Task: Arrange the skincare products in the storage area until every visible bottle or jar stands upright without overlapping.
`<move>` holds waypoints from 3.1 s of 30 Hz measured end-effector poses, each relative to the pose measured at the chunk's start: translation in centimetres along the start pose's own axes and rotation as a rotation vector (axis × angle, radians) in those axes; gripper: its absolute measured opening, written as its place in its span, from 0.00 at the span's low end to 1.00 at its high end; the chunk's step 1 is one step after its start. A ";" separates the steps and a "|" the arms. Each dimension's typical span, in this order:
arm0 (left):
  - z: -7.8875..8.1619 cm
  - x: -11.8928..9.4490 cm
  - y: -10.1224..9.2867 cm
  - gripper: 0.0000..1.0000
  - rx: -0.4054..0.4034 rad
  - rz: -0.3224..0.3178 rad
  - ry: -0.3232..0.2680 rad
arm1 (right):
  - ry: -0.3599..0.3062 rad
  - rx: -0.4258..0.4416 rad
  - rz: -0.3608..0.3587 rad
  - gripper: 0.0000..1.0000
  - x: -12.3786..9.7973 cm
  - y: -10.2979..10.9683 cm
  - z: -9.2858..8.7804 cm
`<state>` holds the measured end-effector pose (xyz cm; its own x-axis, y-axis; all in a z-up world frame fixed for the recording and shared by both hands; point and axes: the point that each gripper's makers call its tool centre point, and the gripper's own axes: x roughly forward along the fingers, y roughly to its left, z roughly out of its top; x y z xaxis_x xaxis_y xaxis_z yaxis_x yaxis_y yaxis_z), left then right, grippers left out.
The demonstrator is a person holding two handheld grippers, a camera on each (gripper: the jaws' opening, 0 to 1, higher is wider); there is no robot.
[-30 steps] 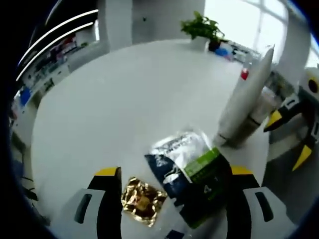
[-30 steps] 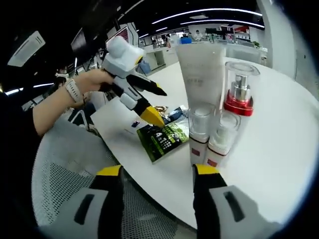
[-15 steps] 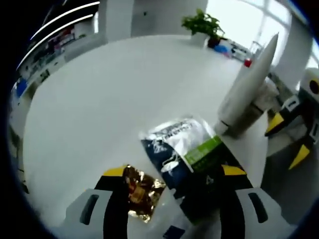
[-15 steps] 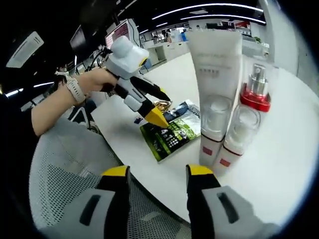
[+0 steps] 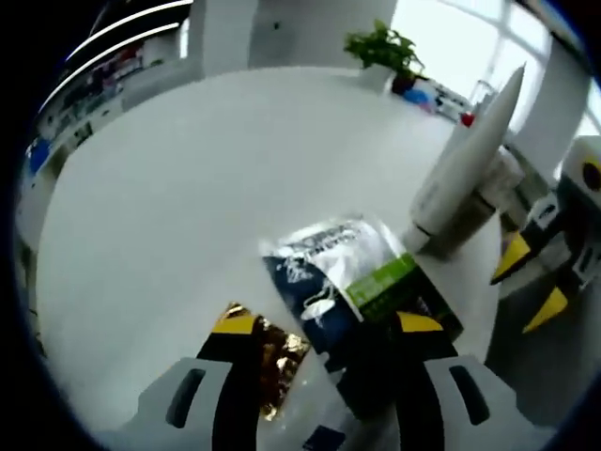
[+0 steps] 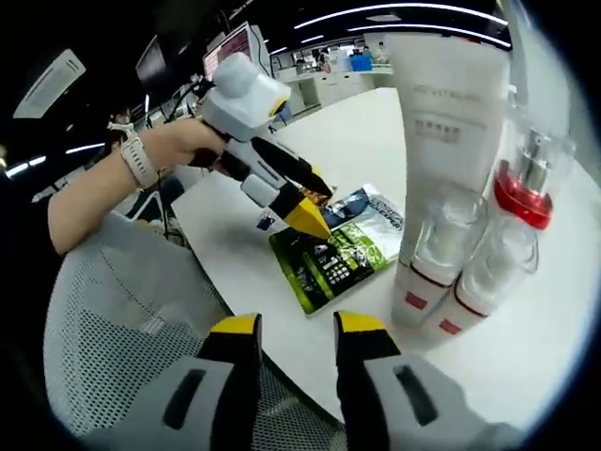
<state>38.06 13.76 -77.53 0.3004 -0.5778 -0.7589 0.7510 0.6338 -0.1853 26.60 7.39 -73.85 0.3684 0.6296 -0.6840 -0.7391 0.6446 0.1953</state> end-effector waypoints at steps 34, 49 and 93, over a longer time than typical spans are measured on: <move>-0.5 -0.2 -0.6 0.27 -0.016 -0.033 0.020 | 0.208 -0.496 -0.076 0.13 6.7 -1.2 0.7; -0.7 -0.2 -0.8 0.20 -0.024 -0.045 0.027 | 0.244 -0.505 -0.084 0.09 5.8 -1.4 -0.3; -1.1 -0.9 -0.5 0.14 -0.017 -0.034 0.044 | 0.260 -0.487 -0.106 0.04 4.6 -2.3 -1.4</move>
<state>36.72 14.52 -77.45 0.2488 -0.5759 -0.7787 0.7497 0.6236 -0.2216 29.20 8.23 -78.45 0.3490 0.4053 -0.8449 -0.9035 0.3850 -0.1885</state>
